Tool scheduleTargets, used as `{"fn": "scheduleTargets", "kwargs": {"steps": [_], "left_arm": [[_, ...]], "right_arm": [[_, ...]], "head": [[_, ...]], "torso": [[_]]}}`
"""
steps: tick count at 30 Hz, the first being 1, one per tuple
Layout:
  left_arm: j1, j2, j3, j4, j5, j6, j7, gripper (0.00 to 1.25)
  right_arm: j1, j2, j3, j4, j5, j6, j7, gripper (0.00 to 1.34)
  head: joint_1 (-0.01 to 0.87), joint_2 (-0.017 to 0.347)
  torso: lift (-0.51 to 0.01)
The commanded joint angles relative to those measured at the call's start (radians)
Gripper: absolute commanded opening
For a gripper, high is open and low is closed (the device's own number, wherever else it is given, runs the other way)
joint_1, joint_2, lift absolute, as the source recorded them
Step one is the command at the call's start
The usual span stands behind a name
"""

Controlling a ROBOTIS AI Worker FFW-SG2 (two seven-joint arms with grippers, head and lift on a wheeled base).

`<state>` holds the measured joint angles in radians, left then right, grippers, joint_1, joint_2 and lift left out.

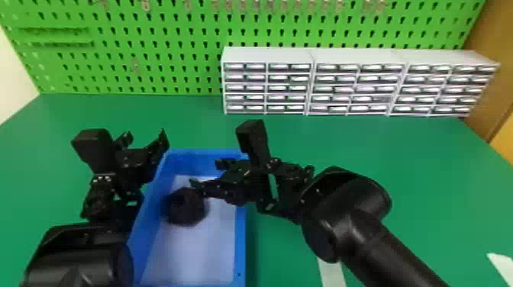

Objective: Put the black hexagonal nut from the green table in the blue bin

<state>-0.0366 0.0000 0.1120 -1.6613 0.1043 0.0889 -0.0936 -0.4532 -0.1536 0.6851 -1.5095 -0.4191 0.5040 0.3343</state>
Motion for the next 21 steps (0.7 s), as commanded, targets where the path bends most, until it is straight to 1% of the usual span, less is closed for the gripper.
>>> {"fn": "scheduleTargets", "kwargs": {"steps": [1,8,12,21], "left_arm": [[0.001,-0.003,0.0,0.0,0.0,0.0,0.0,0.8],[0.003,-0.003,-0.002,0.0,0.0,0.0,0.0,0.8],[0.004,-0.003,0.0,0.0,0.0,-0.001,0.0,0.8],[0.007,-0.003,-0.003,0.0,0.0,0.0,0.0,0.8]], "right_arm": [[0.002,0.002,-0.015,0.0,0.01,0.001,0.0,1.14],[0.022,0.006,-0.062,0.0,0.019,-0.001,0.0,1.17],[0.038,0.014,-0.105,-0.001,0.04,-0.042,0.0,1.17],[0.08,0.031,-0.259,-0.046,0.126,-0.079,-0.001,1.16]], "head": [[0.686,0.051],[0.686,0.051],[0.686,0.051],[0.686,0.051]], "torso": [[-0.097],[-0.097],[-0.097],[-0.097]]}}
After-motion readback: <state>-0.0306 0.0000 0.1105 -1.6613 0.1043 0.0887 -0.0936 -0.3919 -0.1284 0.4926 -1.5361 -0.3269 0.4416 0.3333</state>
